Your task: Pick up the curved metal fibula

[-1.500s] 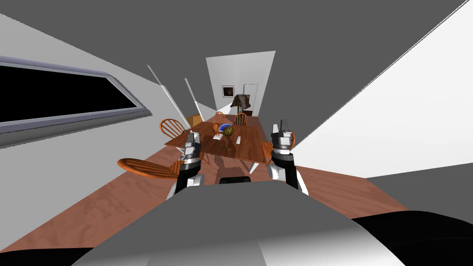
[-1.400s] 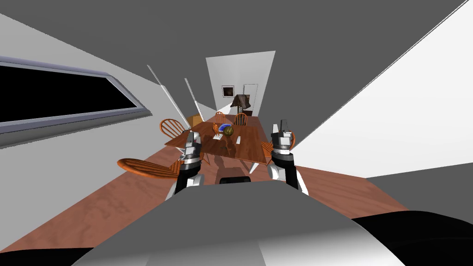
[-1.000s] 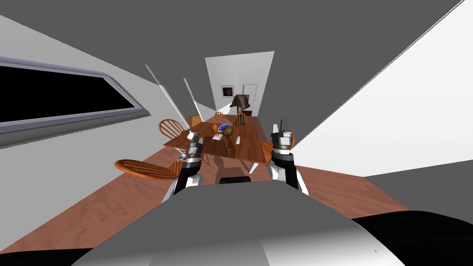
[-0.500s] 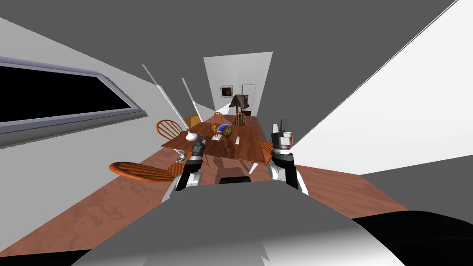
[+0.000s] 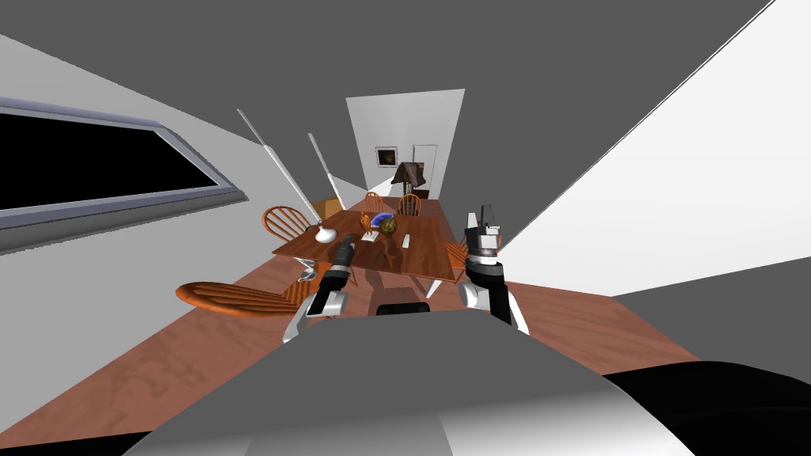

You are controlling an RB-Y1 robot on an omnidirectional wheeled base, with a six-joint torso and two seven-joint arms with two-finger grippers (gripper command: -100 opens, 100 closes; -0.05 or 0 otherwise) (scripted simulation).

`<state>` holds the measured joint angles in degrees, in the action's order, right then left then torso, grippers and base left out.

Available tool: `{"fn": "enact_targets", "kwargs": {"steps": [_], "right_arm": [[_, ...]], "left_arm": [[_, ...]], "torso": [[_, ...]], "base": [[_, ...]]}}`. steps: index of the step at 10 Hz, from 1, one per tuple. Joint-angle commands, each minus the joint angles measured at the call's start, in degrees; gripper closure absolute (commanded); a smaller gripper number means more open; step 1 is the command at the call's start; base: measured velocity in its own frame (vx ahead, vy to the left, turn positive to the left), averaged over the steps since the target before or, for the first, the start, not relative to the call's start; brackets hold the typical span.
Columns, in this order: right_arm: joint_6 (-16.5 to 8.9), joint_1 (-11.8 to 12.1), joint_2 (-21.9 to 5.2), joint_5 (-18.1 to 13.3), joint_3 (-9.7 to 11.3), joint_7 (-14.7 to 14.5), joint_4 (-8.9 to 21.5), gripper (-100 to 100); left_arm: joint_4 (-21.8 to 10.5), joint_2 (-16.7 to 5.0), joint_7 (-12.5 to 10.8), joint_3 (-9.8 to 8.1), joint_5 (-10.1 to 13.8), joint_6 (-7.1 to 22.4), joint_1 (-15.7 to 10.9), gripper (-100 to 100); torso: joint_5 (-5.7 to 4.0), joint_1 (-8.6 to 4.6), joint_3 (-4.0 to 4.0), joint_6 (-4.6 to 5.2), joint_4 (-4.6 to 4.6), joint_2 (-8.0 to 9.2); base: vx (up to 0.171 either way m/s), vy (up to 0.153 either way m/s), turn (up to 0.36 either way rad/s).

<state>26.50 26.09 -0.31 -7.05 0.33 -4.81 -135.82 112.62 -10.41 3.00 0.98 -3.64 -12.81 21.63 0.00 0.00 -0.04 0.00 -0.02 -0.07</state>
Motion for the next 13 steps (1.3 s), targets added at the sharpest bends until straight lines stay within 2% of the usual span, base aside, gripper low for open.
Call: {"fn": "enact_targets", "kwargs": {"steps": [1,2,3,6,7,9,10,12,13], "right_arm": [[0.00,0.00,0.00,0.00,0.00,0.00,0.00,0],[0.00,0.00,0.00,0.00,0.00,0.00,0.00,0],[0.00,0.00,0.00,0.00,0.00,0.00,0.00,0],[0.00,0.00,0.00,0.00,0.00,0.00,0.00,0],[0.00,0.00,0.00,0.00,0.00,0.00,0.00,0],[0.00,0.00,0.00,0.00,0.00,0.00,0.00,0],[0.00,0.00,0.00,0.00,0.00,0.00,0.00,0],[0.00,0.00,0.00,0.00,0.00,0.00,0.00,0],[0.00,0.00,0.00,0.00,0.00,0.00,0.00,0]], "left_arm": [[-2.15,-0.10,-0.39,-0.19,0.03,2.86,-1.57,-100],[-3.56,-0.16,-0.65,-0.40,0.10,4.41,-2.75,-100],[-3.85,-0.16,-0.65,-0.40,0.10,4.74,-2.75,-100],[-9.07,-0.01,-1.48,-1.07,0.32,10.05,-6.61,-100],[-9.30,-0.01,-1.48,-1.07,0.32,10.24,-6.61,-100],[-13.07,0.22,-2.06,-1.55,0.48,13.80,-9.38,-100],[-13.14,0.22,-2.06,-1.55,0.48,14.08,-9.38,-100],[-16.59,0.51,-2.65,-2.03,0.64,17.82,-12.21,-100],[-17.05,0.51,-2.65,-2.03,0.64,17.97,-12.21,-100]], "torso": [[0.00,0.00,0.00,0.00,0.00,0.00],[0.00,0.00,0.00,0.00,0.00,-0.01],[0.00,-0.01,-0.02,0.01,-0.01,-0.04],[0.00,-0.02,-0.01,0.01,0.00,-0.01],[0.00,-0.02,-0.02,0.00,-0.01,-0.03],[0.00,0.00,0.00,0.00,0.00,0.00],[0.00,-0.01,0.00,0.00,0.00,0.00],[-0.01,-0.02,0.00,0.00,0.00,0.00],[-0.01,-0.02,-0.01,0.00,0.00,-0.01]], "base": [[0.019,-0.002,-0.048],[0.022,-0.003,-0.039],[0.016,-0.005,-0.017],[0.016,-0.005,-0.043],[0.019,-0.002,-0.016],[0.014,0.000,-0.037],[0.014,-0.002,-0.022],[0.015,-0.004,-0.039],[0.011,-0.002,-0.019]]}}
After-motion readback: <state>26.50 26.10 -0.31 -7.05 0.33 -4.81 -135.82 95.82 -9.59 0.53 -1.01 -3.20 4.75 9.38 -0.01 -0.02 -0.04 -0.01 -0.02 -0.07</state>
